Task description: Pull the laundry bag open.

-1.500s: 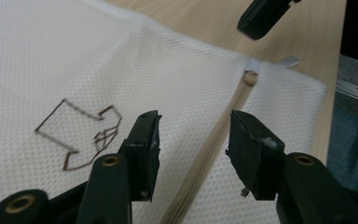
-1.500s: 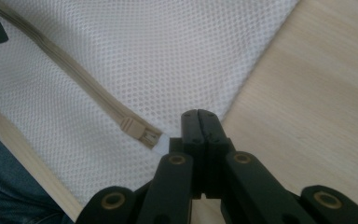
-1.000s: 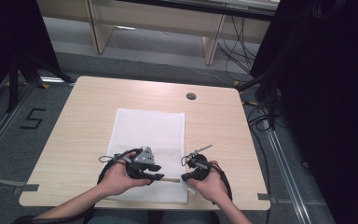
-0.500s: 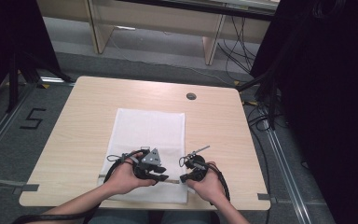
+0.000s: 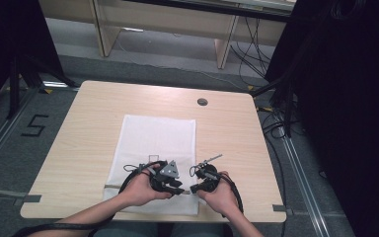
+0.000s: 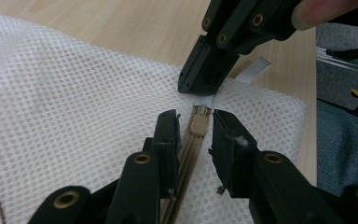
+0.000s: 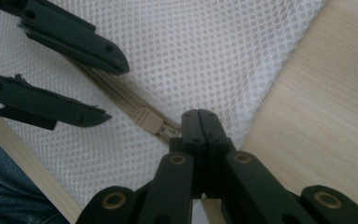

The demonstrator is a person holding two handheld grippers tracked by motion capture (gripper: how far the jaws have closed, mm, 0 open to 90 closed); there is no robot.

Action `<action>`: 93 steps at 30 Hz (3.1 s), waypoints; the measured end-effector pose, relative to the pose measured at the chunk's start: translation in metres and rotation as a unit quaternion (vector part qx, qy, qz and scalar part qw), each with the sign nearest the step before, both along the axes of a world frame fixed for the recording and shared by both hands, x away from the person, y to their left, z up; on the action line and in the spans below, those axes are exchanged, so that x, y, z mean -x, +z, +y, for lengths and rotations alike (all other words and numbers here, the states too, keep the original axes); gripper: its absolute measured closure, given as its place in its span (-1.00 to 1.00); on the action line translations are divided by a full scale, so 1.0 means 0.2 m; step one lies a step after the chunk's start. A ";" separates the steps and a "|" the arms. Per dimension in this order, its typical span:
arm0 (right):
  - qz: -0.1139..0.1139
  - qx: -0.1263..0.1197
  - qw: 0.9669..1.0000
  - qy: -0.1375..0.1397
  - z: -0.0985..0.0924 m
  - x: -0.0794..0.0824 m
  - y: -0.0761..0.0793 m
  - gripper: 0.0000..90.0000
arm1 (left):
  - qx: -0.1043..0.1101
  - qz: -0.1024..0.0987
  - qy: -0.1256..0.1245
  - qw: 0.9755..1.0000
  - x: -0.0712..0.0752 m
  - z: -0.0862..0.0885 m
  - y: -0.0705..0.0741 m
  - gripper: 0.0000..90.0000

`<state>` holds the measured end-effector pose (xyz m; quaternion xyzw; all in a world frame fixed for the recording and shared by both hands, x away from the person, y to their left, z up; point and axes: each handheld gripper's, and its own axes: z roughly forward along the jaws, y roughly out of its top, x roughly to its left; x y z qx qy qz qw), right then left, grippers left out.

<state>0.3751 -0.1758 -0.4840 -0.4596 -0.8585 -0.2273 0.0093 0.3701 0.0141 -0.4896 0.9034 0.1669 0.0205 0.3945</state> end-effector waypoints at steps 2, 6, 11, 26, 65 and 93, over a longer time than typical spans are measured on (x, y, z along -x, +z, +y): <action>0.004 0.005 1.000 -0.006 0.00 0.00 0.00 1.00 | 0.001 0.008 0.003 1.000 0.00 -0.01 -0.01 0.57; 0.002 -0.001 1.000 -0.001 0.00 0.00 0.00 1.00 | -0.007 0.006 -0.002 1.000 -0.01 -0.01 -0.03 0.57; -0.002 0.006 1.000 -0.001 0.00 0.00 0.00 1.00 | -0.008 0.016 -0.001 1.000 -0.01 -0.03 -0.05 0.60; 0.004 -0.001 1.000 -0.004 0.00 0.00 0.00 1.00 | -0.009 0.008 -0.009 1.000 -0.01 -0.08 -0.07 0.66; 0.015 -0.007 1.000 -0.016 -0.01 0.00 0.00 1.00 | -0.014 -0.014 -0.012 1.000 0.02 -0.11 -0.08 0.82; -0.003 0.000 1.000 -0.001 0.00 0.01 0.00 1.00 | -0.011 -0.021 -0.026 0.999 0.03 -0.05 -0.03 0.82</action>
